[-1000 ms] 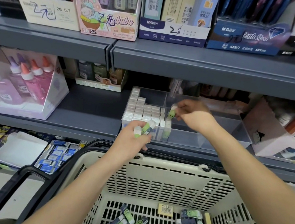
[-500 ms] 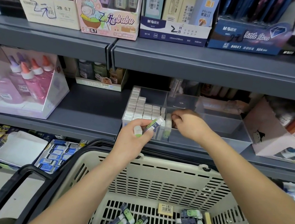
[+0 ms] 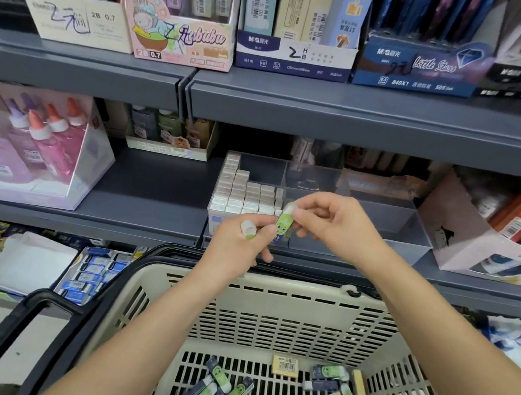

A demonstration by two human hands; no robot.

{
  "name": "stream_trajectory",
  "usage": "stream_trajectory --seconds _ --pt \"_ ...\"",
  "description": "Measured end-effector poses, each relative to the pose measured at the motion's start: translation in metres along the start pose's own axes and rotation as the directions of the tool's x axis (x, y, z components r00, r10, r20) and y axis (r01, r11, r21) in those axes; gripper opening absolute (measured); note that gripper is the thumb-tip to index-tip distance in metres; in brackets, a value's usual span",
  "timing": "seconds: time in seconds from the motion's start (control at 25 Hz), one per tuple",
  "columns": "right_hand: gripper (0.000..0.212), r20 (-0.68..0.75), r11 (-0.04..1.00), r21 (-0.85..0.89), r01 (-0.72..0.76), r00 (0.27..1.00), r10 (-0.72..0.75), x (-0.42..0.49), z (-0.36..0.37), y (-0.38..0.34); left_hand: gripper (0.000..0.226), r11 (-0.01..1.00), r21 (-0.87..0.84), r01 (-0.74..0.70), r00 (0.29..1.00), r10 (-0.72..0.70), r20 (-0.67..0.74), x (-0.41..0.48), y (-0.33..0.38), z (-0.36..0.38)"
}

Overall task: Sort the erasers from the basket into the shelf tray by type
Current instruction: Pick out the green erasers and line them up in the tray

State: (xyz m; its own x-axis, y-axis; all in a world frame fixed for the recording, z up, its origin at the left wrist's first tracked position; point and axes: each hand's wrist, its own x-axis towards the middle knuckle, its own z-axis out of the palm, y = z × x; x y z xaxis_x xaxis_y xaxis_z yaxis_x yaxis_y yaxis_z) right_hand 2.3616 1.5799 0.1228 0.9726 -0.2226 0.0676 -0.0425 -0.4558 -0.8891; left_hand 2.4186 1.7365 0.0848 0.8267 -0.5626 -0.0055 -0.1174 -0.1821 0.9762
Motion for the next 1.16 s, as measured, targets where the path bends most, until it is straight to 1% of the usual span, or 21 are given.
stream_trajectory --seconds 0.08,0.12,0.2,0.28,0.32,0.36,0.44,0.56,0.68,0.76,0.88,0.96,1.16 --pt "0.006 -0.037 0.999 0.027 -0.032 0.999 0.033 0.003 -0.005 0.002 0.011 1.0 -0.008 0.006 1.0 -0.006 -0.023 0.0 -0.003 -0.001" --pt "0.006 -0.089 0.996 0.067 -0.056 0.994 0.062 0.008 -0.01 0.004 0.009 0.999 -0.034 0.015 0.998 -0.017 -0.057 0.001 -0.004 -0.003" --pt "0.004 -0.229 0.99 0.117 -0.085 0.967 0.11 0.022 -0.02 0.008 0.013 0.994 -0.081 0.069 0.992 -0.077 -0.101 0.002 -0.009 -0.009" --pt "0.004 -0.332 0.991 0.085 -0.104 0.935 0.127 0.039 -0.027 0.012 0.012 0.974 -0.187 0.126 0.986 -0.143 -0.08 0.002 -0.012 -0.013" --pt "0.007 -0.35 0.991 0.057 -0.12 0.927 0.133 0.047 -0.027 0.015 0.011 0.96 -0.244 0.133 0.987 -0.152 -0.061 0.002 -0.013 -0.015" --pt "0.01 -0.344 0.989 0.024 -0.144 0.928 0.144 0.055 -0.026 0.019 0.01 0.954 -0.274 0.125 0.989 -0.142 -0.045 0.0 -0.014 -0.016" --pt "0.01 -0.301 0.978 -0.086 -0.188 0.941 0.155 0.065 -0.02 0.027 0.002 0.972 -0.229 0.048 0.998 -0.058 -0.037 -0.005 -0.016 -0.019" --pt "0.003 -0.254 0.958 -0.219 -0.184 0.959 0.126 0.07 -0.011 0.033 0.012 0.985 -0.15 -0.089 0.994 0.078 -0.072 -0.008 -0.021 -0.021" --pt "0.003 -0.225 0.92 -0.328 -0.212 0.964 0.142 0.07 -0.002 0.036 0.011 0.986 -0.094 -0.141 0.984 0.129 -0.122 -0.008 -0.023 -0.022" --pt "0.014 -0.182 0.893 -0.389 -0.227 0.969 0.167 0.07 0.004 0.04 0.014 0.984 -0.117 -0.131 0.984 0.115 -0.134 -0.007 -0.024 -0.021" --pt "0.025 -0.111 0.823 -0.517 -0.236 0.971 0.209 0.07 0.008 0.042 0.025 0.987 -0.119 -0.104 0.986 0.088 -0.139 -0.007 -0.025 -0.02" --pt "0.03 -0.109 0.811 -0.525 -0.256 0.966 0.235 0.073 0.006 0.041 0.026 0.99 -0.121 -0.076 0.989 0.059 -0.138 -0.006 -0.025 -0.02" --pt "0.032 -0.07 0.816 -0.515 -0.263 0.962 0.266 0.066 0.001 0.035 0.024 0.981 -0.19 -0.023 0.99 -0.004 -0.139 -0.005 -0.021 -0.015"
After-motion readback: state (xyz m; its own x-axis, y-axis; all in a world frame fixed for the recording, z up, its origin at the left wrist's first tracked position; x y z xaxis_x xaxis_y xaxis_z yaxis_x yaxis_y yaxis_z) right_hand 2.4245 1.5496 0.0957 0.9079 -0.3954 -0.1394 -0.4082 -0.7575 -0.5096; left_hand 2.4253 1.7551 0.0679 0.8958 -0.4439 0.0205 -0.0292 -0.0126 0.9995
